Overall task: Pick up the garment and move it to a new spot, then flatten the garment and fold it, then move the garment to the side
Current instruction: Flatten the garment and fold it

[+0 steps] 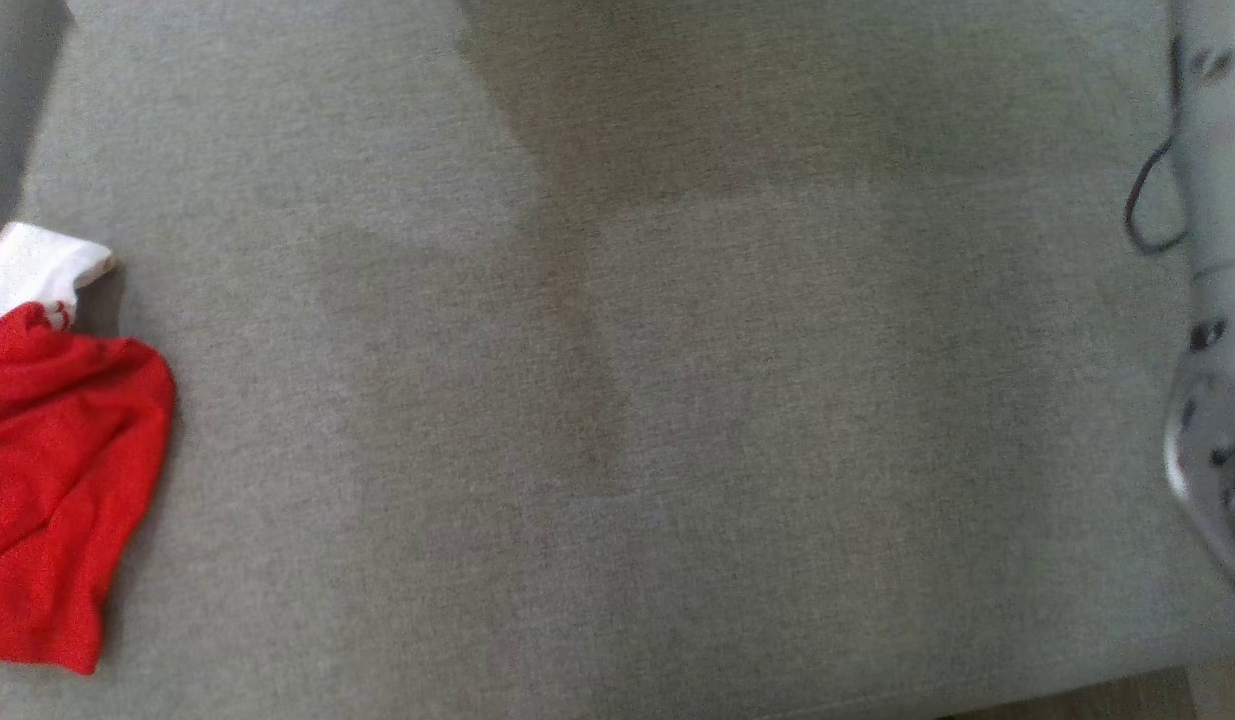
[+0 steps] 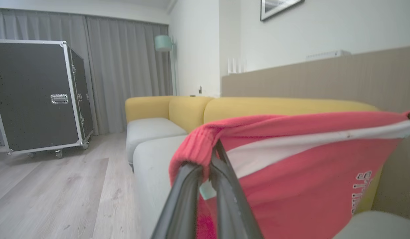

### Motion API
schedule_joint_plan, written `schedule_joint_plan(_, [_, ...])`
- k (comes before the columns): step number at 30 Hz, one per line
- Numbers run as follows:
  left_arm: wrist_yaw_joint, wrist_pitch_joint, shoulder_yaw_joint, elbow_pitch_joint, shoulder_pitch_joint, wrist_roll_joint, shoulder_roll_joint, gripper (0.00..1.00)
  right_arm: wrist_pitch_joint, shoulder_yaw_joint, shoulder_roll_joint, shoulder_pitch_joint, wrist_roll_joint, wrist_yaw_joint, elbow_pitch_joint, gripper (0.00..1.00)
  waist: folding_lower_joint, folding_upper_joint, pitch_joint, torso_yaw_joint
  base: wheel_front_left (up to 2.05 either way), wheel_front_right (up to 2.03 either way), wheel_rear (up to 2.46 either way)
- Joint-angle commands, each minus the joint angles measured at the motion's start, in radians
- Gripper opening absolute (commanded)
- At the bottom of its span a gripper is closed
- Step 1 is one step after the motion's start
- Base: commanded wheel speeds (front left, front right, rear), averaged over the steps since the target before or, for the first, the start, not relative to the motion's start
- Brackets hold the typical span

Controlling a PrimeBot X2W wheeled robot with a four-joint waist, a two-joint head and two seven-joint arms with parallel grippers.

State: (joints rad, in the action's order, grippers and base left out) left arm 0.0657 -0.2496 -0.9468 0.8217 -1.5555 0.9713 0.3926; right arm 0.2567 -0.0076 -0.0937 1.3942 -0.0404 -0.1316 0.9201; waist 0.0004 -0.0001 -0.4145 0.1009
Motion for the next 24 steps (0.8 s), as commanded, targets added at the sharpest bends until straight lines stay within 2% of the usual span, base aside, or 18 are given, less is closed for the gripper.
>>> schedule_joint_plan(1, [0.011,-0.009,0.021,0.014,-0.017,-0.021,0.04,0.0,0.005,-0.002,0.02,-0.016,-0.009,0.001,-0.024,0.0,-0.0004,0.0001,-0.003,-0.003,0.0,0.0,0.0])
schedule_joint_plan(6, [0.053,-0.012,-0.031,0.051,0.096,-0.046,0.014,0.0,0.005,0.03,0.014,-0.128,-0.03,0.001,0.058,0.0,-0.0004,0.0001,0.016,-0.015,0.0,0.0,0.0])
schedule_joint_plan(10, [0.064,-0.011,-0.113,0.023,0.257,-0.033,0.033,0.0,0.005,0.124,-0.011,-0.222,-0.01,0.001,0.197,0.0,-0.0004,0.0001,0.067,-0.021,0.0,0.0,0.0])
schedule_joint_plan(17, [0.065,0.01,-0.242,-0.129,0.471,0.042,0.126,0.0,-0.025,0.374,-0.033,-0.356,0.102,0.001,0.324,0.0,-0.0004,0.0001,0.175,-0.025,0.0,0.0,0.0])
schedule_joint_plan(21, [0.065,0.014,-0.28,-0.2,0.563,0.059,0.168,0.0,-0.079,0.543,-0.062,-0.435,0.194,0.001,0.325,0.0,-0.0004,0.0001,0.227,-0.022,0.0,0.0,0.0])
schedule_joint_plan(24, [0.065,0.015,-0.293,-0.237,0.624,0.061,0.188,0.0,-0.125,0.664,-0.108,-0.489,0.289,0.001,0.278,0.0,-0.0004,0.0001,0.262,-0.021,0.0,0.0,0.0])
